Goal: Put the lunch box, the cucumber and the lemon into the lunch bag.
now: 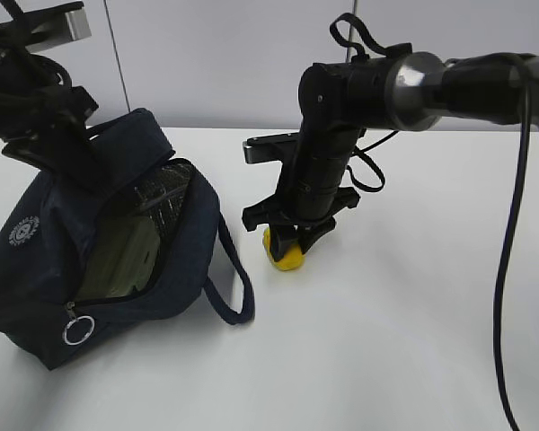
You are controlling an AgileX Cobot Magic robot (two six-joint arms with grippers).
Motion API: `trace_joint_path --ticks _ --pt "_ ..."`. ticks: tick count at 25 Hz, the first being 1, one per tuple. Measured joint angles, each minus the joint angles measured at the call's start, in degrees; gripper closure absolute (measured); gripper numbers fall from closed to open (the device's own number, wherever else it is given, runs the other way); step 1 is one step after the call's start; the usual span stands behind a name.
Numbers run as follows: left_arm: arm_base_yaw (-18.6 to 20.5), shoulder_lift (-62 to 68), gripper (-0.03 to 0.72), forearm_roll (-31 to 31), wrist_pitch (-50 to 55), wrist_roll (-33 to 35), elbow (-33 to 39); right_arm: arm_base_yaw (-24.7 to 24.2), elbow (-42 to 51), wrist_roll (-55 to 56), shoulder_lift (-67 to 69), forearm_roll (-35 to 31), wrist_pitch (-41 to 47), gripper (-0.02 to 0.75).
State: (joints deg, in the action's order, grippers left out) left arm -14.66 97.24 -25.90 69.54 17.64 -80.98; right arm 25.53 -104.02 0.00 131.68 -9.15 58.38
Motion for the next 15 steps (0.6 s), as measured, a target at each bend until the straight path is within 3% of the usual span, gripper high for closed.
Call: trace_joint_path --ticks 9,15 --pt "0.0 0.0 0.672 0.0 0.0 0.02 0.0 -0.11 -4.03 0.0 -2.05 3.16 5.55 0.49" --pt "0.0 0.0 0.672 0.0 0.0 0.12 0.0 -2.16 -4.47 -5.24 -6.07 -6.27 6.69 0.492"
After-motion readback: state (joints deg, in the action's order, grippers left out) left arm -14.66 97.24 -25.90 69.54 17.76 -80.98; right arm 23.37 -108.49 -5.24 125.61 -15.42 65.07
